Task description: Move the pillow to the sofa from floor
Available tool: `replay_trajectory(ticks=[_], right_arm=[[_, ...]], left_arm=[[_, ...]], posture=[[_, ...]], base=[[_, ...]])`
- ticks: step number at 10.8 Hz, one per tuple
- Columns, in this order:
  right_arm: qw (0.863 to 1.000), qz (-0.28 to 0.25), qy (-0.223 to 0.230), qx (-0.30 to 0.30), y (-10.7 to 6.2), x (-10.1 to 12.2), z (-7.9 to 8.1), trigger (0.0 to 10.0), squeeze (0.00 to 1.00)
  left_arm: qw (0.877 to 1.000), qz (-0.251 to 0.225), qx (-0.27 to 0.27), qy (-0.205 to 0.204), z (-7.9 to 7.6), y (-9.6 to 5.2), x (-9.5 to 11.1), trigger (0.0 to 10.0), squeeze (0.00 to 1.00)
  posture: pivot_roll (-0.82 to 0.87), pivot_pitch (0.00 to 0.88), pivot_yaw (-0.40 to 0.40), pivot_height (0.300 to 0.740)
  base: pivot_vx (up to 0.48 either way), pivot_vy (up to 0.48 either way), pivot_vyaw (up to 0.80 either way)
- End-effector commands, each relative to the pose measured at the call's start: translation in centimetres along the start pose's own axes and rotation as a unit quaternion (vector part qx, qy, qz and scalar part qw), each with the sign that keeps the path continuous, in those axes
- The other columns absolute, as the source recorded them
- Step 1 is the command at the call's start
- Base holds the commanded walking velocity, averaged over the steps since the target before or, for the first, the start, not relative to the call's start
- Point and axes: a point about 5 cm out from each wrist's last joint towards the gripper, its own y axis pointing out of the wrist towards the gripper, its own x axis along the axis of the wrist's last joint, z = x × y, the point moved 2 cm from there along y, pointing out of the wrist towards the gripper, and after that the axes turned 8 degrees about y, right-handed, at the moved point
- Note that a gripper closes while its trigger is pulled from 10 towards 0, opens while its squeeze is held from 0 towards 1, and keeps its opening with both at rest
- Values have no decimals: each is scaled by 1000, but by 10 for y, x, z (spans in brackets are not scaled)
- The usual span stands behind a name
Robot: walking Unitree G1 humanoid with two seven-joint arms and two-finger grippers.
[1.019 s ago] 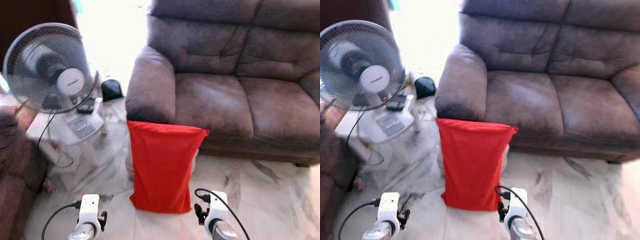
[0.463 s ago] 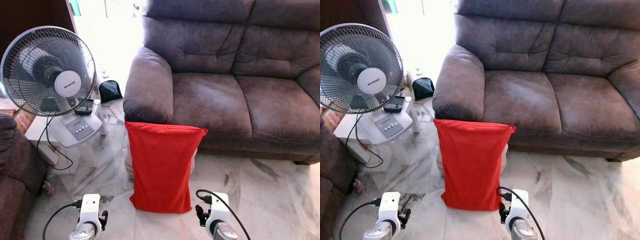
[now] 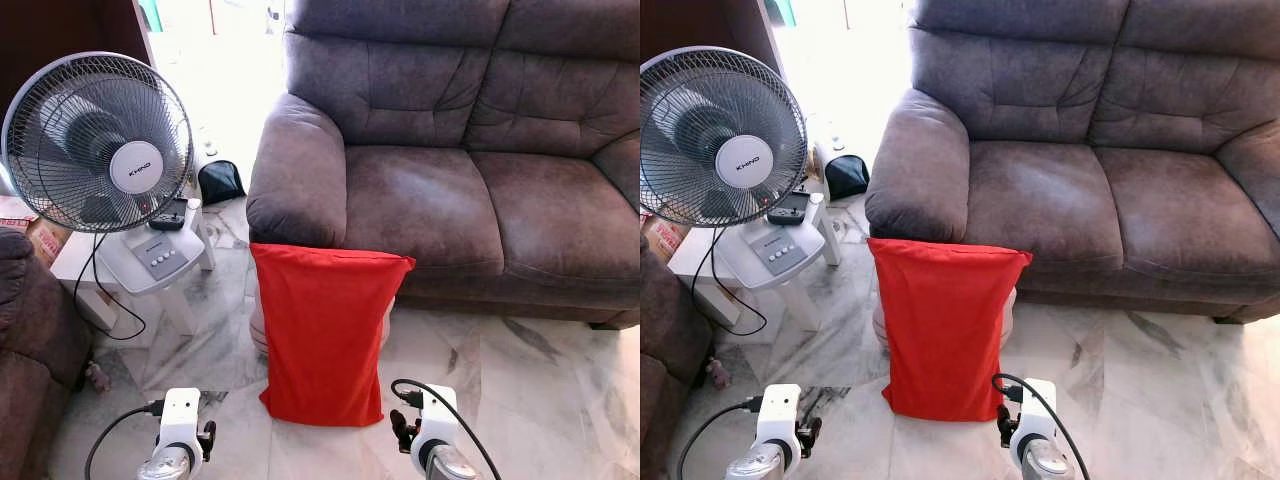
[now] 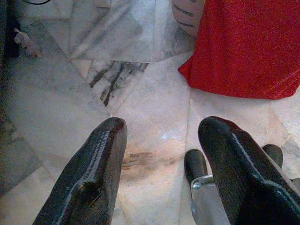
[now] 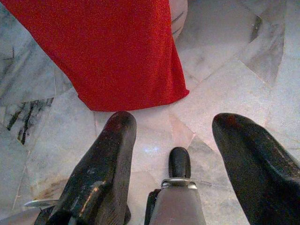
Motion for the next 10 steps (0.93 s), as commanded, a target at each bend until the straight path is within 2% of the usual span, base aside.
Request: replay_trajectory(ticks=[1,5,10], right_arm=[[1000,6,0,-3,-1,-3,-2,10000,0],[1000,10,2,-1,0,-4,-1,10000,0],[1000,11,2,0,-1,-4,-1,10000,0]], left_arm=[[1000,9,-4,10,0,-1,-4,10000,0],[1000,8,-4,11,0,0,-3,10000,0],[1000,7,-4,14,0,0,-3,10000,0]], posture=[[68,67,-26,740],[70,67,-24,740],[72,65,-23,740]], base=[[0,0,0],[0,0,0],[250,0,0]])
